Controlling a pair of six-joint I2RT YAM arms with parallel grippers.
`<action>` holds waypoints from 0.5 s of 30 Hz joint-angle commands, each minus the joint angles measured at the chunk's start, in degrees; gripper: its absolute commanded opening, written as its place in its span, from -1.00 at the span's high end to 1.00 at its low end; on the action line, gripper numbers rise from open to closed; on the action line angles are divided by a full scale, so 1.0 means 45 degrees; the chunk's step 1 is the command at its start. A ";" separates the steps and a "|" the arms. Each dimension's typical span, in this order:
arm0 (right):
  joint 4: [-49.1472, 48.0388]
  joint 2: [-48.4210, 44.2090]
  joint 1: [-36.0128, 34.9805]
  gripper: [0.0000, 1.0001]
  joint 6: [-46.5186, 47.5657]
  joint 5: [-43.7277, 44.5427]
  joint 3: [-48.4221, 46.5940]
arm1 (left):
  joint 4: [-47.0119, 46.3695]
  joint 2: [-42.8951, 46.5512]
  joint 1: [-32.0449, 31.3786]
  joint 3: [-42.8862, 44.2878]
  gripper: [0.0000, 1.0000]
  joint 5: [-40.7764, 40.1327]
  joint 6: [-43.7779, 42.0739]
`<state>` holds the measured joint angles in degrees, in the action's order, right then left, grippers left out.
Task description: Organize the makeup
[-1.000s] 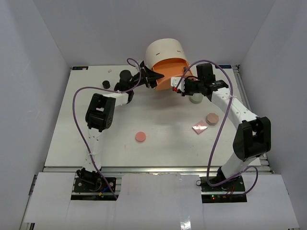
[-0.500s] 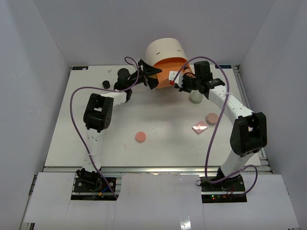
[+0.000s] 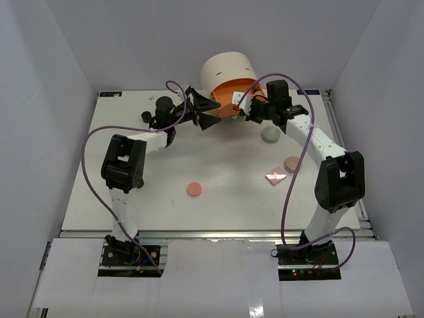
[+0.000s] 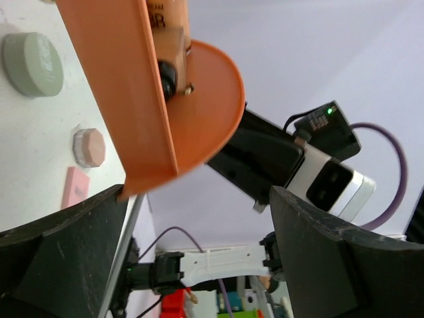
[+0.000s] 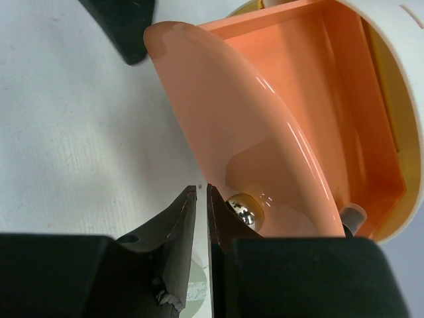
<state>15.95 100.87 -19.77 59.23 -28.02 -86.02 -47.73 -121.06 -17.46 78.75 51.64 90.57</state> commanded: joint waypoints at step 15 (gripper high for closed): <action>-0.2586 0.2642 -0.0567 0.53 -0.2085 0.1926 -0.3851 | 0.7204 0.8225 0.2237 -0.4626 -0.96 -0.1726 -0.8892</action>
<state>10.56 110.72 -20.78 54.54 -23.90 -99.55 -25.79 -91.58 -8.12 60.90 47.20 63.23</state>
